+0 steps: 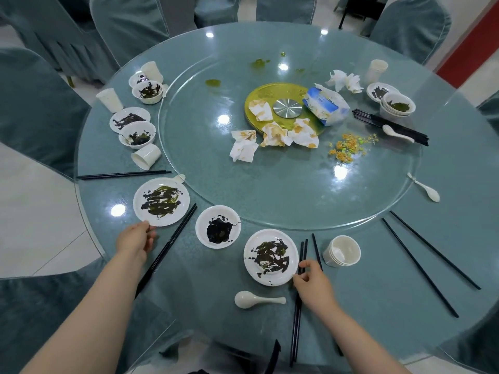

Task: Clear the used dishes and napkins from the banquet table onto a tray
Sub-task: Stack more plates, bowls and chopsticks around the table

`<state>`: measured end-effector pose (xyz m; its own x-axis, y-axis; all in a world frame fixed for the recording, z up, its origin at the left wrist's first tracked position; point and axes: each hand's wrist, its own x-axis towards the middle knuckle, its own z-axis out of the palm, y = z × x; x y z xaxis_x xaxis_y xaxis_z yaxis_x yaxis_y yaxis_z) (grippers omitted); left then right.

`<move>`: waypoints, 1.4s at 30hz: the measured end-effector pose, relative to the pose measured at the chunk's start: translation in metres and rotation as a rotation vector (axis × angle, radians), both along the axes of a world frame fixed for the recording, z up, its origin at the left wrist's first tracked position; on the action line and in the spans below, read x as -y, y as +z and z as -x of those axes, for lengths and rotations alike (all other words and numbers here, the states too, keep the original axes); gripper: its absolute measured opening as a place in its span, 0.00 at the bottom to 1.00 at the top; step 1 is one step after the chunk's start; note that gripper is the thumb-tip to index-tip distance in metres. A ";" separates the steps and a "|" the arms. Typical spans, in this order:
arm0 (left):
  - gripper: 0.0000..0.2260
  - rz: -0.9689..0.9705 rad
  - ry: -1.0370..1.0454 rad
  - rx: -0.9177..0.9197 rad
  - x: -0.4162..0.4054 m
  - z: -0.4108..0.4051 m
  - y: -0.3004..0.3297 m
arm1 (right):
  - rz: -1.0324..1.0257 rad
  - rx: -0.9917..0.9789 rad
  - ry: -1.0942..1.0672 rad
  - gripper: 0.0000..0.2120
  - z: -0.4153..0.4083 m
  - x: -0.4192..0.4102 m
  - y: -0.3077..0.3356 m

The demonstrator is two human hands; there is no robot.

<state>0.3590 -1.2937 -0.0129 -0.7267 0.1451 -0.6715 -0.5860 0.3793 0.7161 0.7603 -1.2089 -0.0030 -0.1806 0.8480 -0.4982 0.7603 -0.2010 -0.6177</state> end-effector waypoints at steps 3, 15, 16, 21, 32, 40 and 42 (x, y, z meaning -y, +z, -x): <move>0.05 -0.098 -0.017 0.021 0.009 -0.016 0.016 | 0.005 -0.037 -0.028 0.10 -0.002 0.003 0.001; 0.07 -0.071 -0.759 0.033 0.016 -0.158 0.051 | 0.015 -0.130 -0.107 0.09 -0.010 0.011 0.003; 0.07 -0.055 -0.798 0.031 0.016 -0.166 0.047 | 0.016 -0.134 -0.112 0.09 -0.012 0.012 0.003; 0.09 0.026 -0.836 -0.013 0.011 -0.191 0.027 | 0.033 -0.135 -0.139 0.08 -0.019 0.014 -0.001; 0.06 0.127 -1.008 -0.316 0.002 -0.200 0.012 | 0.031 -0.112 -0.118 0.07 -0.028 0.022 -0.005; 0.04 0.250 -1.416 -0.730 0.005 -0.201 0.012 | 0.041 -0.118 -0.094 0.07 -0.029 0.026 -0.004; 0.04 0.157 -1.542 -0.791 0.005 -0.206 0.012 | 0.045 -0.120 -0.101 0.06 -0.029 0.026 -0.004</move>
